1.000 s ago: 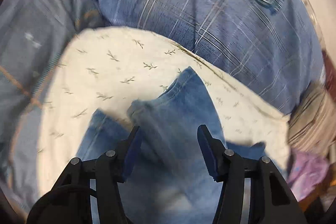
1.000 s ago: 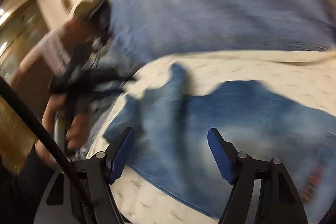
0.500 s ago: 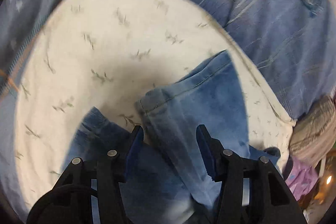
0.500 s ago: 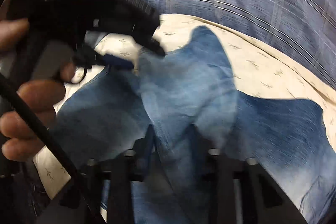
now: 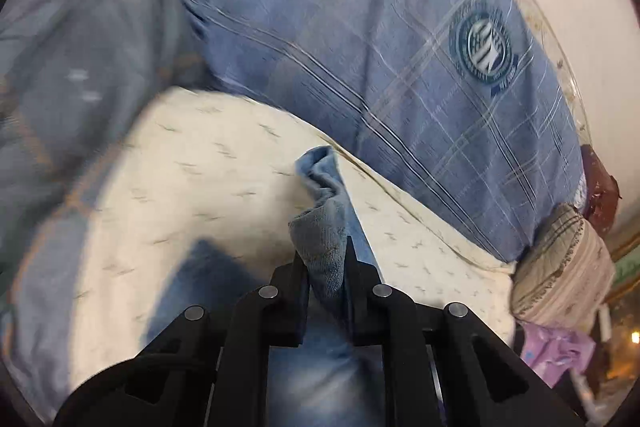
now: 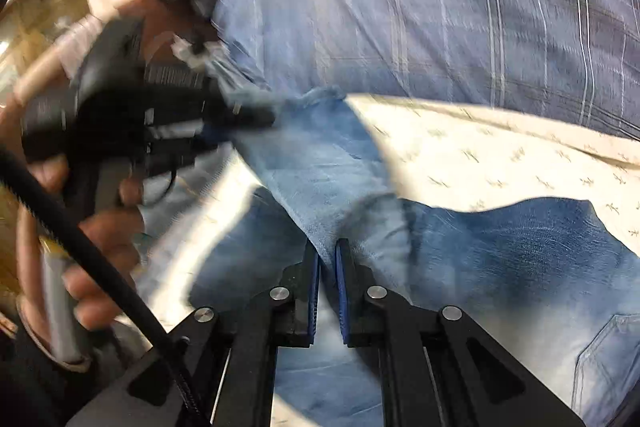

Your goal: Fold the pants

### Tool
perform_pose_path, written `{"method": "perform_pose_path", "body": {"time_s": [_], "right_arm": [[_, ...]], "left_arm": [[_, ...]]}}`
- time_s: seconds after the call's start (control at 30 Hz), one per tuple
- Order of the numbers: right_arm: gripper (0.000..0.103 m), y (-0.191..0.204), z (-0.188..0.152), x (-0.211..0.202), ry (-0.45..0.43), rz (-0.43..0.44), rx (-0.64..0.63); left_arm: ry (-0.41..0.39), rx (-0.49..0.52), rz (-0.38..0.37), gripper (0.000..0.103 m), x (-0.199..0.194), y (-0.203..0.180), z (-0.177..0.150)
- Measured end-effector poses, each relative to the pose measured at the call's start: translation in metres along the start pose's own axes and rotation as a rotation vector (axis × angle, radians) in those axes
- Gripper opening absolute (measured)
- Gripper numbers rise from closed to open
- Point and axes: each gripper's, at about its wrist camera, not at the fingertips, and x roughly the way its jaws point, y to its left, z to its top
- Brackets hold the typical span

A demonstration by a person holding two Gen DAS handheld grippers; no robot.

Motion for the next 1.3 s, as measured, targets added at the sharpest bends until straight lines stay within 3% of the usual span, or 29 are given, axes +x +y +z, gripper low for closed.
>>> {"method": "perform_pose_path", "body": {"time_s": [0.1,0.2,0.27,0.37,0.43,0.5,0.53,0.6,0.67,0.7,0.73,0.77,0.8,0.83,0.9,1.0,1.07,1.1,1.13,1.17,1.23,1.3], "right_arm": [[0.007,0.012,-0.019,-0.006,0.025,0.023,-0.035],[0.007,0.019,-0.05,0.018,0.123,0.034,-0.033],[0.007,0.029,-0.063,0.021,0.129,0.014,-0.06],[0.007,0.039,-0.061,0.017,0.103,-0.02,-0.091],[0.006,0.04,-0.058,0.015,0.083,-0.018,-0.088],[0.006,0.049,-0.059,0.013,0.085,-0.018,-0.111],[0.007,0.049,-0.065,0.018,0.107,-0.013,-0.111],[0.013,0.048,-0.078,0.036,0.168,0.009,-0.097],[0.015,0.039,-0.09,0.053,0.221,0.023,-0.05],[0.018,0.038,-0.094,0.05,0.215,0.029,-0.03],[0.032,0.037,-0.095,0.045,0.197,0.051,-0.003],[0.045,0.039,-0.096,0.036,0.176,0.077,0.005],[0.073,0.041,-0.096,0.031,0.159,0.086,-0.001],[0.082,0.046,-0.097,0.021,0.127,0.085,-0.02],[0.082,0.055,-0.097,0.013,0.096,0.064,-0.067],[0.082,0.076,-0.097,0.024,0.121,0.034,-0.159],[0.073,0.092,-0.102,0.044,0.16,-0.009,-0.264],[0.06,0.095,-0.1,0.053,0.168,-0.037,-0.29],[0.033,0.096,-0.1,0.062,0.174,-0.101,-0.328],[0.024,0.093,-0.098,0.063,0.173,-0.127,-0.326],[0.016,0.08,-0.089,0.053,0.158,-0.06,-0.242],[0.016,0.069,-0.082,0.041,0.131,-0.041,-0.17]], "left_arm": [[-0.014,-0.051,0.071,0.013,-0.014,0.027,-0.03],[0.029,-0.117,0.16,0.012,-0.006,0.051,-0.049],[-0.002,-0.172,0.124,0.012,-0.011,0.057,-0.052],[-0.094,-0.124,0.118,0.012,-0.028,0.044,-0.057],[-0.111,-0.116,0.131,0.012,-0.033,0.043,-0.068],[-0.098,-0.139,0.141,0.012,-0.039,0.053,-0.084],[-0.051,-0.151,0.2,0.013,-0.027,0.059,-0.088],[0.069,-0.202,0.251,0.016,-0.022,0.074,-0.097],[0.091,-0.266,0.224,0.018,-0.022,0.086,-0.1],[0.062,-0.258,0.212,0.025,-0.031,0.083,-0.098],[0.03,-0.236,0.21,0.031,-0.039,0.079,-0.096],[-0.007,-0.209,0.213,0.049,-0.048,0.074,-0.096],[-0.022,-0.195,0.211,0.059,-0.052,0.071,-0.096],[-0.018,-0.19,0.203,0.058,-0.053,0.07,-0.098],[0.011,-0.198,0.196,0.057,-0.053,0.075,-0.106],[0.063,-0.235,0.138,0.055,-0.052,0.088,-0.107],[0.074,-0.266,0.1,0.055,-0.051,0.099,-0.105],[0.076,-0.279,0.088,0.055,-0.053,0.104,-0.108],[0.084,-0.295,0.061,0.055,-0.054,0.109,-0.11],[0.099,-0.305,0.03,0.055,-0.05,0.111,-0.106],[0.155,-0.306,-0.051,0.055,-0.042,0.111,-0.108],[0.209,-0.317,-0.115,0.056,-0.032,0.11,-0.111]]}}
